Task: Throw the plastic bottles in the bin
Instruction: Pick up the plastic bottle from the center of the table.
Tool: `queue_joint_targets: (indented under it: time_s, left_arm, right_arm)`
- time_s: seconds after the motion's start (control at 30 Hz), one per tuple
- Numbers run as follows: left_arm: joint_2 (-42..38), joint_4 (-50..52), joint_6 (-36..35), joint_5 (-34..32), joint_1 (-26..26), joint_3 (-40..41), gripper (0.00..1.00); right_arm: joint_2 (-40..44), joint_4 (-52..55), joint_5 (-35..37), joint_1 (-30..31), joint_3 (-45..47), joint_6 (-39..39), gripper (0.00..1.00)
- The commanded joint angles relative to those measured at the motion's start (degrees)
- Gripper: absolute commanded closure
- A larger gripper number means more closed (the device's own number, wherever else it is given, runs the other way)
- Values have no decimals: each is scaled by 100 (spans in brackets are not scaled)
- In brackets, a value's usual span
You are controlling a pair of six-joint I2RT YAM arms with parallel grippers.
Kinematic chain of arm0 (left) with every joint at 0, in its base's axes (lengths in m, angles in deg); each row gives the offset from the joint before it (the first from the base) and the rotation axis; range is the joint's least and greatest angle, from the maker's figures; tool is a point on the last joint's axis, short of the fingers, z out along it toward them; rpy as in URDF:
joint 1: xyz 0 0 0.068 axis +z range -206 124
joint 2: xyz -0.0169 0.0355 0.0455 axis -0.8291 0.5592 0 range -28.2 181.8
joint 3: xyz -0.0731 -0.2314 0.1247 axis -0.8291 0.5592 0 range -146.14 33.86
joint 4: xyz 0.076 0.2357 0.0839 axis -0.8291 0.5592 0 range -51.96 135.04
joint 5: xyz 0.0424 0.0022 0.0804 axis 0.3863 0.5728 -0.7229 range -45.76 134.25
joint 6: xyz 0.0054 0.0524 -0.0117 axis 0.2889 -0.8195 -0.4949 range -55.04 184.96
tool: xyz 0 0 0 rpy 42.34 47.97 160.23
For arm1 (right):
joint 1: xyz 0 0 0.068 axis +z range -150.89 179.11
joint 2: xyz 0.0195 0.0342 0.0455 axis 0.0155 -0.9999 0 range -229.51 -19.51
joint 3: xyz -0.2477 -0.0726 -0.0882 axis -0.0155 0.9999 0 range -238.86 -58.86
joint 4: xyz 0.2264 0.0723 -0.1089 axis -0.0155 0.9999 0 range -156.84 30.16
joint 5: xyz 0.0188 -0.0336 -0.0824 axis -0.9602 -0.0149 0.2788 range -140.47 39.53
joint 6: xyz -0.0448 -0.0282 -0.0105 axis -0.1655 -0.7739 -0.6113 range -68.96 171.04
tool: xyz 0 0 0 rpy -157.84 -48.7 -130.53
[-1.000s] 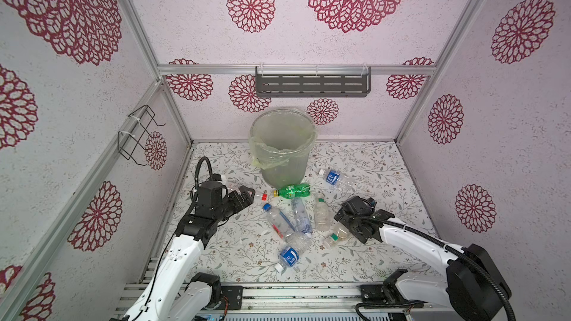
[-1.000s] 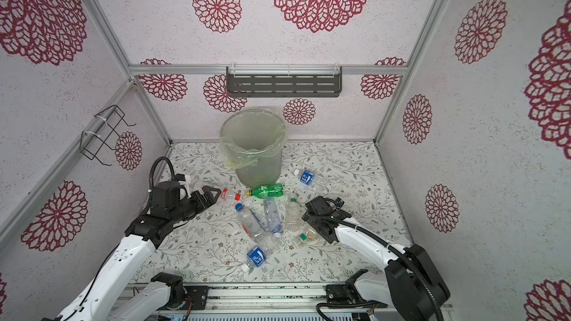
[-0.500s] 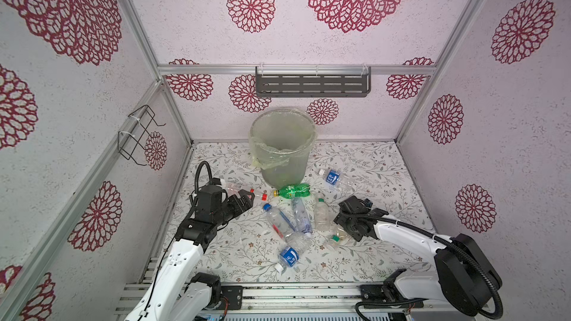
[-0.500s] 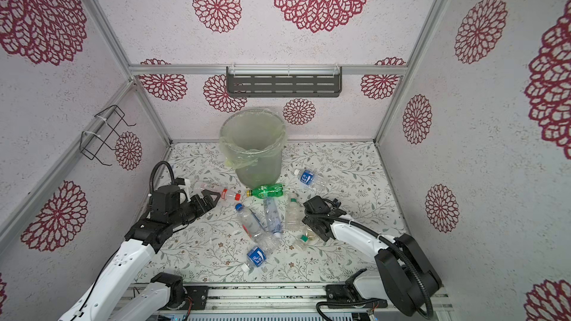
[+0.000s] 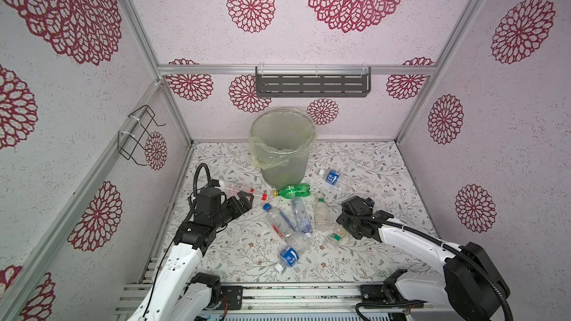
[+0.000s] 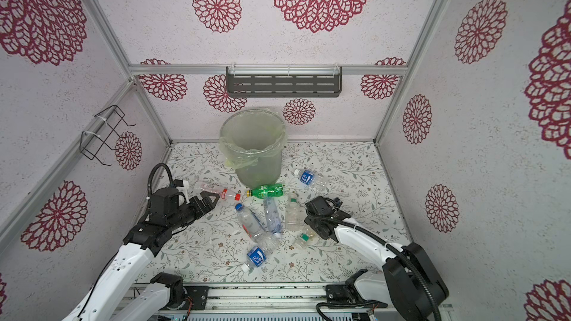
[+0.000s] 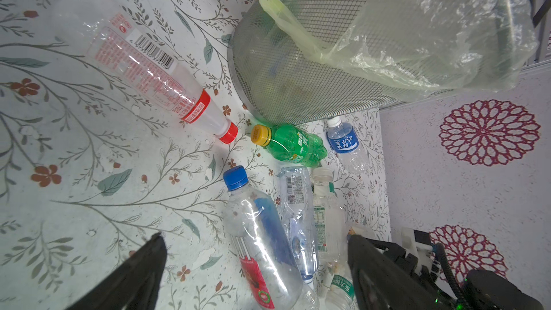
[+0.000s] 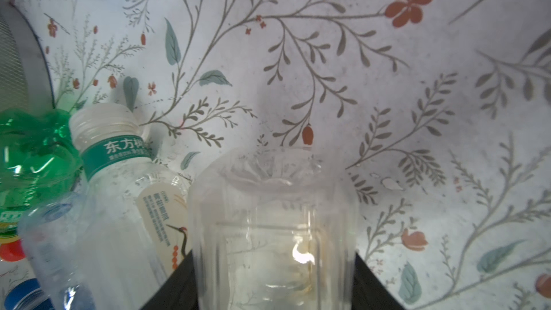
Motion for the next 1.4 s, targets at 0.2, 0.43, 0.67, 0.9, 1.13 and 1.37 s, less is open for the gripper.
queue_joint_targets:
  time_s: [0.2,0.43,0.67,0.9,1.13,1.37]
  left_arm:
    - [-19,25,-24,-62,-23,80,3]
    - [44,-19,-99,7,-18,67,3]
    - [97,-36,-95,39,-17,93,3]
    - [174,-88,-86,53,-21,98,3]
    - [255,-80,-147,80,-23,33,3]
    - [290,-69,-156,97,-23,31,3]
  right_arm:
    - [601,-4,193,-30,-184,-391,45]
    - [937,23,269,-30,-322,-530,46]
    - [1251,126,272,-40,-670,-733,47]
    - [1411,-46,293,-66,-1106,-1060,47]
    - [1387,-354,263,-88,-1434,-1289,47]
    - [1191,-409,216,-141,-1918,-1558,47]
